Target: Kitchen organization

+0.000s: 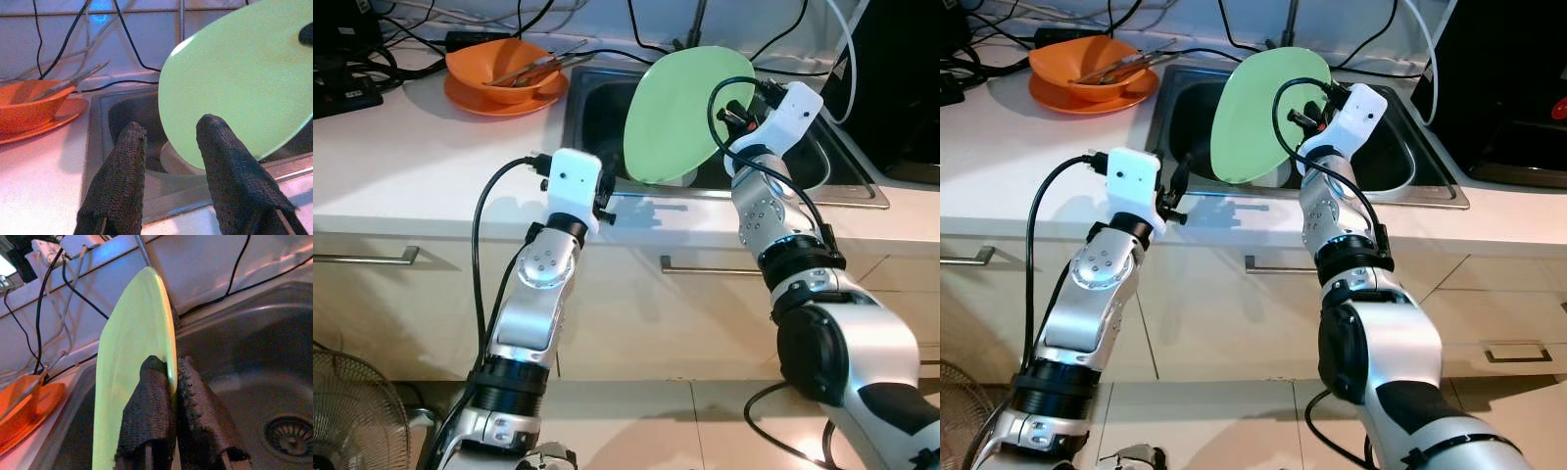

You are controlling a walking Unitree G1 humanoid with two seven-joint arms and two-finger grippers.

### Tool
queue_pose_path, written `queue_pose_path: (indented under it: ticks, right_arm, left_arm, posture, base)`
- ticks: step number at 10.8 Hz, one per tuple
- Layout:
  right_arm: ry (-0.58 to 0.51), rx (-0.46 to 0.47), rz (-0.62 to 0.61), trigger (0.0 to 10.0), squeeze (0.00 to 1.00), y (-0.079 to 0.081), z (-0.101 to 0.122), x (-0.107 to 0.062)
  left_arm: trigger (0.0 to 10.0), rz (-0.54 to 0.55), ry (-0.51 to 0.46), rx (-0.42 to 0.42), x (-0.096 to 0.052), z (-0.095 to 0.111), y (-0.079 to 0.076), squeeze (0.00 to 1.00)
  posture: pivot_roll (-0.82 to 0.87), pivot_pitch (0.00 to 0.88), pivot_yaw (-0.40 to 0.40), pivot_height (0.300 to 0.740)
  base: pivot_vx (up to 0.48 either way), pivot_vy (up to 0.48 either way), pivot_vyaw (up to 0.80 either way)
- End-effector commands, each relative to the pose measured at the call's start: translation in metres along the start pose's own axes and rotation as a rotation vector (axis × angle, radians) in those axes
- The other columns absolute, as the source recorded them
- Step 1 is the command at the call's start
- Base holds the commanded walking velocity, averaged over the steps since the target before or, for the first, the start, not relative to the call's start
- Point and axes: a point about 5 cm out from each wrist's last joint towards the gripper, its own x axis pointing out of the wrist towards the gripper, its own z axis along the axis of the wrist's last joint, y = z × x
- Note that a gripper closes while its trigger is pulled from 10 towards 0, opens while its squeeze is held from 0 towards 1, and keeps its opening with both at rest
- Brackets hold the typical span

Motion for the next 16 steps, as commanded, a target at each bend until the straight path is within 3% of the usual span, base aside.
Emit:
queue_pose_path:
  ticks: [1, 7, 12, 14, 16]
  right_arm:
    - [0.006, -0.027, 0.0, 10.0, 0.0, -0.0029, 0.0008, 0.0007]
    - [0.004, -0.07, 0.005, 10.0, 0.0, -0.0049, 0.0014, 0.0012]
    - [0.007, -0.05, -0.002, 10.0, 0.0, -0.0072, 0.0004, 0.0008]
    - [0.012, -0.05, -0.004, 10.0, 0.0, -0.0079, -0.001, 0.0004]
    - [0.068, -0.132, -0.025, 10.0, 0.0, -0.0118, -0.0059, 0.0002]
  left_arm:
    - [10.0, -0.008, -0.007, -0.032, -0.0011, 0.0039, -0.0032, 0.0]
    - [10.0, 0.01, 0.006, -0.045, -0.0008, 0.0057, 0.0015, 0.0]
    - [10.0, 0.005, 0.006, -0.03, 0.0002, 0.0071, 0.0015, 0.0]
    - [10.0, -0.018, -0.002, -0.014, 0.0006, 0.0081, -0.004, 0.0]
    - [10.0, -0.032, 0.001, -0.018, -0.0008, 0.0085, -0.0067, 0.0]
  posture:
    - [0.15, 0.03, -0.09, 0.74]
    - [0.15, 0.029, -0.085, 0.74]
    - [0.15, 0.031, -0.084, 0.74]
    - [0.15, 0.033, -0.084, 0.74]
    - [0.15, 0.035, -0.085, 0.74]
  base:
    - [0.0, 0.0, 0.0]
    - [0.38, 0.0, 0.08]
    - [0.401, 0.0, 0.11]
    - [0.0, 0.0, 0.0]
    - [0.0, 0.0, 0.0]
